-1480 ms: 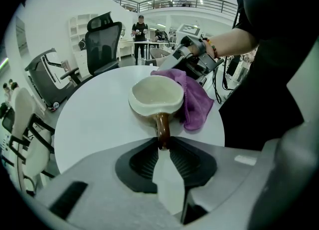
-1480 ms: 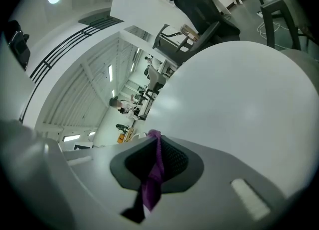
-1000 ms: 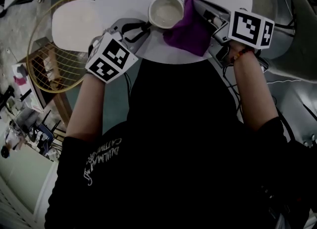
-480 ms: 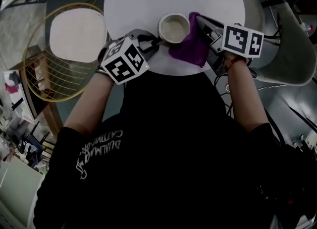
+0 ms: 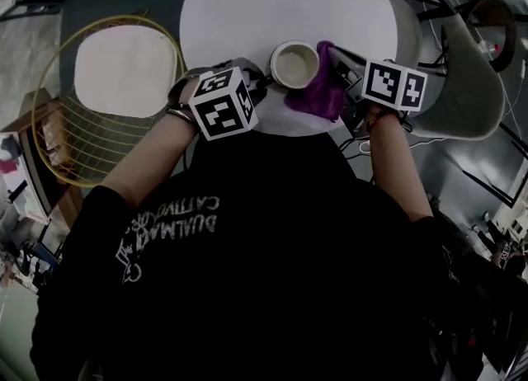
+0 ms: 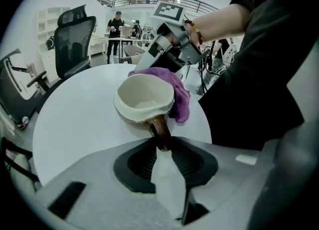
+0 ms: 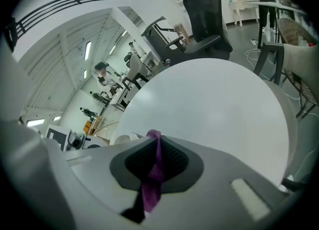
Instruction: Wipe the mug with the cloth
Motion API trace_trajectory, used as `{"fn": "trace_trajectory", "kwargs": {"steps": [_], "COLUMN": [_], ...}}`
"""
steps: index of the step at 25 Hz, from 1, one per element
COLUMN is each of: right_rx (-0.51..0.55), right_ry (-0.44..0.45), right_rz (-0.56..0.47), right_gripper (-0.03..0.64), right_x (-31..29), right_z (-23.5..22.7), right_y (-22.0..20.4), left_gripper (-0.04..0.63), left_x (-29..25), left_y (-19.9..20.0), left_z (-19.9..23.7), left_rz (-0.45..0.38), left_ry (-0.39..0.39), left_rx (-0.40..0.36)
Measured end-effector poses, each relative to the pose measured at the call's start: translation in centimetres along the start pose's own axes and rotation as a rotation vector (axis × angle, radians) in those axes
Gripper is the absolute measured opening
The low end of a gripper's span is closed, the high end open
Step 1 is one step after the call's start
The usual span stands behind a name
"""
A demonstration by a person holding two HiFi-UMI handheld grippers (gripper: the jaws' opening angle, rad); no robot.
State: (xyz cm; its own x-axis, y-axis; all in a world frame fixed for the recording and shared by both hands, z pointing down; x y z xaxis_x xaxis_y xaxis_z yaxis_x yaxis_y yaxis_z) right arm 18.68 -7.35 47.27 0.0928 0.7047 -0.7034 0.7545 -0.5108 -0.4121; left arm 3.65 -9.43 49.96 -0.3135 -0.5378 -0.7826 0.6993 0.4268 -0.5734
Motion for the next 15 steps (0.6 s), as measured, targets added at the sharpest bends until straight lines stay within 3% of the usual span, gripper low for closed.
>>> {"fn": "trace_trajectory", "kwargs": {"steps": [6,15], "right_rx": [0.029,0.079], "right_ry": [-0.064,-0.104], "right_rz": [0.025,0.055], "right_gripper": [0.015,0.015], "right_x": [-1.1,-1.5], "right_z": [0.6,0.8], "right_y": [0.4,0.8], "left_gripper": [0.094,0.094], "left_x": [0.3,0.4], "left_y": [-0.6,-0.5], "left_z": [0.1,0.1], "left_rz": [0.031,0.050], "left_ry": [-0.082,-0.123], "left_rx": [-0.069,-0.125]}}
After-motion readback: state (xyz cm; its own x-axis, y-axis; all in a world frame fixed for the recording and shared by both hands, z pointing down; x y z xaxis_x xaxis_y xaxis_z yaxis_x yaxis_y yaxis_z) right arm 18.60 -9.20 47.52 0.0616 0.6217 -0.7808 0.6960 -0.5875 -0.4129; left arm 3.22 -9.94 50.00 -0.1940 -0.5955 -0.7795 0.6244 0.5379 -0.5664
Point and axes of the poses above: the fingertips, and each gripper's own axes: x backward along the fingers, z to its left, y out of its top, the point moved 1 cm from there along x, backward along the fingers, and after that the axes turned 3 degrees about -z, right-handed, at the moved point
